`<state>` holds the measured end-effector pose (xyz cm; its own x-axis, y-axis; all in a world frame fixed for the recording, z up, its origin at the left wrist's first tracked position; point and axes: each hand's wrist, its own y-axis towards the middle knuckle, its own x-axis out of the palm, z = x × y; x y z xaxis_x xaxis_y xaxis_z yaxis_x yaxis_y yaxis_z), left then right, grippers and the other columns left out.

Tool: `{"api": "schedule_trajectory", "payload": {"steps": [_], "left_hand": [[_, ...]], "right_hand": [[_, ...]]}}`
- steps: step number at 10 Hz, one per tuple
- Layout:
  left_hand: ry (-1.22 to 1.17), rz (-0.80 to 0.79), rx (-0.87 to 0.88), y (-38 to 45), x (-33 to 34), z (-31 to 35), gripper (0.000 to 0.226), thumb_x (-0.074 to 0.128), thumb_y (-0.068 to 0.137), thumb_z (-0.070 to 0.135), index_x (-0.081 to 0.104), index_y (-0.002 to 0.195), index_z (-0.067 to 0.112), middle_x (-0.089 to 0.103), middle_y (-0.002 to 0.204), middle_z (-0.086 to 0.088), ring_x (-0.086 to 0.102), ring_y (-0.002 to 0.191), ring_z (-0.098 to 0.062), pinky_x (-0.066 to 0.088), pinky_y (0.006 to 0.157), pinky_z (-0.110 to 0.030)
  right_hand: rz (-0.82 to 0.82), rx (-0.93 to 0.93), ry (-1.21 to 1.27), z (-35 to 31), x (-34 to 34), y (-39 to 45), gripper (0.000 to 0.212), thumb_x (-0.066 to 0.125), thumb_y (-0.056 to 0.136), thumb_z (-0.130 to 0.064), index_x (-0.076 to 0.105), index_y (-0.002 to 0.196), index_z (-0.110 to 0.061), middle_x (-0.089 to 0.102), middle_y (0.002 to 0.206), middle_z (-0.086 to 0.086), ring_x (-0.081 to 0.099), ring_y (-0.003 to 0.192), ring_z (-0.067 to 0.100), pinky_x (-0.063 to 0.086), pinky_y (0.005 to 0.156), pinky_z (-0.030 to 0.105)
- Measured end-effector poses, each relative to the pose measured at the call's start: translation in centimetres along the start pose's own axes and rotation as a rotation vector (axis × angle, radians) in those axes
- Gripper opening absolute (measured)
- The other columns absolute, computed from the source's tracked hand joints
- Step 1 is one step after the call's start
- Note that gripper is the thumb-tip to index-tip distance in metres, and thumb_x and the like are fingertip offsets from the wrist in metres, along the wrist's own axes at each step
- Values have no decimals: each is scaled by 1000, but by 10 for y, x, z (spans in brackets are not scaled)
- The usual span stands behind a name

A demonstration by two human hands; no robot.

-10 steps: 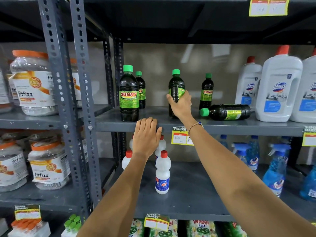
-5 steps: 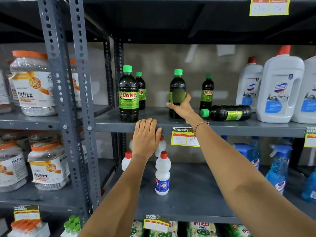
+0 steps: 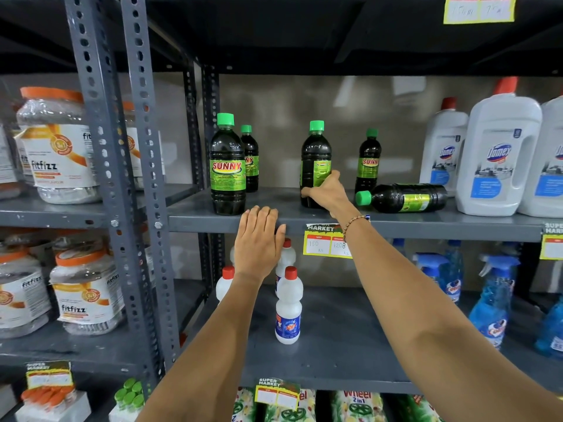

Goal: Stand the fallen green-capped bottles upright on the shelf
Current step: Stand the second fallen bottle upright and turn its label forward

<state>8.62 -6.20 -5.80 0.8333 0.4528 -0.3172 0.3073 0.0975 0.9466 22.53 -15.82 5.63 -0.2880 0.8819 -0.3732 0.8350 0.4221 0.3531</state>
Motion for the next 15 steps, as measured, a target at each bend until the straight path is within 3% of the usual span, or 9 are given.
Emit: {"api": "schedule_trajectory", "payload": {"steps": [2,3,5,8,10,11,13,15], "left_hand": [[-12,-19,-10,1,0,0,41,33,97,34,59,114,7,64,112,-11,59,106,-30,42,102,-43],[-7,-23,-13,0,0,0,40,34,97,34,58,114,8,64,113,-10,59,106,-29,41,103,-42],[-9,-36,-24,0,-1,0,42,31,97,36,59,114,8,64,113,-10,60,107,-29,40,104,-42],[-15,-34,-19,1,-3,0,42,31,98,35,59,114,8,64,113,-10,60,106,-29,40,103,-41],[-14,-35,-18,0,-2,0,43,31,98,35,59,114,8,65,113,-10,60,107,-30,41,103,-42],[-11,-36,-17,0,-2,1,44,30,98,36,60,114,8,65,113,-10,60,107,-30,41,103,-42],[-13,-25,-5,0,-2,0,43,31,97,35,59,114,7,65,113,-10,60,107,-29,41,104,-42],[-7,-16,-7,0,-2,0,43,31,97,35,59,114,8,65,113,-10,60,106,-29,41,103,-42]], "right_hand": [[85,-40,-118,-2,-1,-3,93,87,63,-27,30,132,-2,42,137,15,43,129,31,39,108,42],[39,-2,-120,-2,-2,-5,83,82,69,-25,32,130,-1,48,132,16,49,125,31,44,101,38],[83,-30,-234,-4,-2,-11,94,84,66,-38,33,134,2,41,137,18,45,128,32,41,104,40],[62,-26,-236,-4,-1,-10,83,82,70,-30,36,131,2,48,133,17,48,126,32,43,103,39],[32,-5,-182,-3,-2,-9,74,79,72,-29,40,128,0,54,129,15,53,119,29,46,92,34],[60,-32,-240,-1,-1,-8,81,83,67,-34,41,128,0,53,128,15,53,120,30,46,97,37],[-5,2,-207,1,-2,-7,67,80,66,-30,52,122,-6,63,120,11,59,104,24,47,81,27],[13,-22,-297,-1,-3,-12,84,84,65,-41,42,128,-2,56,129,13,54,121,29,47,94,37]]}}
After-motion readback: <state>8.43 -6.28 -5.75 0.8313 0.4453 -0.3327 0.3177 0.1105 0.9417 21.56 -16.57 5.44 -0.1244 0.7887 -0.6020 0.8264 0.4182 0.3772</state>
